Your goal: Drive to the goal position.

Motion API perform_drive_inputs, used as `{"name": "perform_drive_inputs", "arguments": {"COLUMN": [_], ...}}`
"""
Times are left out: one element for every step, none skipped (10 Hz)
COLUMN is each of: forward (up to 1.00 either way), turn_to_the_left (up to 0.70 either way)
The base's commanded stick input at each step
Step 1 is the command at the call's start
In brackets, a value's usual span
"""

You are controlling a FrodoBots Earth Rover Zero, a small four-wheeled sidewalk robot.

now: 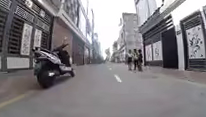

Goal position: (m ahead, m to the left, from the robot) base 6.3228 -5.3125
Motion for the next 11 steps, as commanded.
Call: {"name": "perform_drive_inputs", "arguments": {"forward": [1.0,1.0,1.0,1.0,1.0,1.0,1.0,1.0,1.0,1.0,1.0], "turn_to_the_left": [0.0,0.0,0.0,0.0,0.0,0.0,0.0,0.0,0.0,0.0,0.0]}}
